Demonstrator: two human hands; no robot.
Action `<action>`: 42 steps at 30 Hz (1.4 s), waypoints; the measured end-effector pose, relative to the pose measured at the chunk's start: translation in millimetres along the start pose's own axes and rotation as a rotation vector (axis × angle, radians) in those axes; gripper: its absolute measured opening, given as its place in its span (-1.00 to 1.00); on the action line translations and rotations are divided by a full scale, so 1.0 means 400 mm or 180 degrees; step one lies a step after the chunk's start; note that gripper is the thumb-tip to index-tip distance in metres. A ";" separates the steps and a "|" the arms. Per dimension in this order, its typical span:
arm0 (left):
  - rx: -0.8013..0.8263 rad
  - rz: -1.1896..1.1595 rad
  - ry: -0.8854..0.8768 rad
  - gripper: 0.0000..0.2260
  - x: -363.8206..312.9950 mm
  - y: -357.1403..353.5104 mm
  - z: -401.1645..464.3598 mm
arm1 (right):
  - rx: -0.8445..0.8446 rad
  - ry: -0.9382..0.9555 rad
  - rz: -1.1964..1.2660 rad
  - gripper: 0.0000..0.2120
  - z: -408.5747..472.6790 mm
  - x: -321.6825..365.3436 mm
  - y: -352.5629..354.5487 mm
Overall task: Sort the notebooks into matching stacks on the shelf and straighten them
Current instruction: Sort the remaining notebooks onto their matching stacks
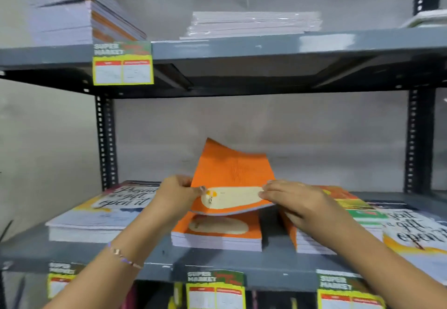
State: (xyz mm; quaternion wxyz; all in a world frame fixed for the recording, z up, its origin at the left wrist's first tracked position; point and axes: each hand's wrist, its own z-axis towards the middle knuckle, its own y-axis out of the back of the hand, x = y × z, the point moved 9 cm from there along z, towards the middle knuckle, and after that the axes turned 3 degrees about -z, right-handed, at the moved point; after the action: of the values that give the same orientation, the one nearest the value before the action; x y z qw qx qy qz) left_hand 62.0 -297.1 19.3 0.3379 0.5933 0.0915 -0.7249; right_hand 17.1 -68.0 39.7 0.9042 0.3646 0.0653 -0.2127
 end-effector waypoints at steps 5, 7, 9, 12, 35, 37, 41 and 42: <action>-0.0020 0.1057 0.0232 -0.75 0.123 0.009 0.096 | 0.0579 -0.0341 0.0267 -0.61 0.042 0.001 -0.163; 0.0097 0.1469 0.0302 -0.71 0.152 0.004 0.114 | 0.0945 -0.0532 0.0136 -0.65 0.033 -0.014 -0.216; 0.0143 0.1668 0.0356 -0.86 0.171 0.010 0.121 | 0.1346 -0.0782 0.0042 -0.65 0.018 -0.028 -0.255; 0.0176 0.1867 0.0404 -0.78 0.192 0.016 0.129 | 0.1647 -0.0969 0.0060 -0.62 0.002 -0.026 -0.282; 0.2008 -0.2133 0.1901 -0.86 -0.113 -0.893 -0.394 | 0.1867 -0.4564 -0.0586 -0.03 -0.717 -0.602 0.269; 0.2010 -0.2329 0.1973 -0.85 -0.122 -0.934 -0.380 | 0.2210 -0.4437 -0.0667 -0.04 -0.728 -0.622 0.260; 0.1943 -0.2566 0.1938 -0.77 -0.121 -1.006 -0.354 | 0.2370 -0.4372 -0.0348 -0.28 -0.734 -0.635 0.253; 0.2027 -0.2528 0.1867 -0.74 -0.124 -1.023 -0.352 | 0.2342 -0.4417 -0.0282 -0.27 -0.739 -0.633 0.256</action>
State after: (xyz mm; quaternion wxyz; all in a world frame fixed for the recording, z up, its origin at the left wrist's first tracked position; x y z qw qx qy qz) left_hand -67.1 105.9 -84.2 -0.1938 0.7616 0.1742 -0.5933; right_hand -155.8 286.4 -40.7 0.5502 0.4214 -0.5744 -0.4356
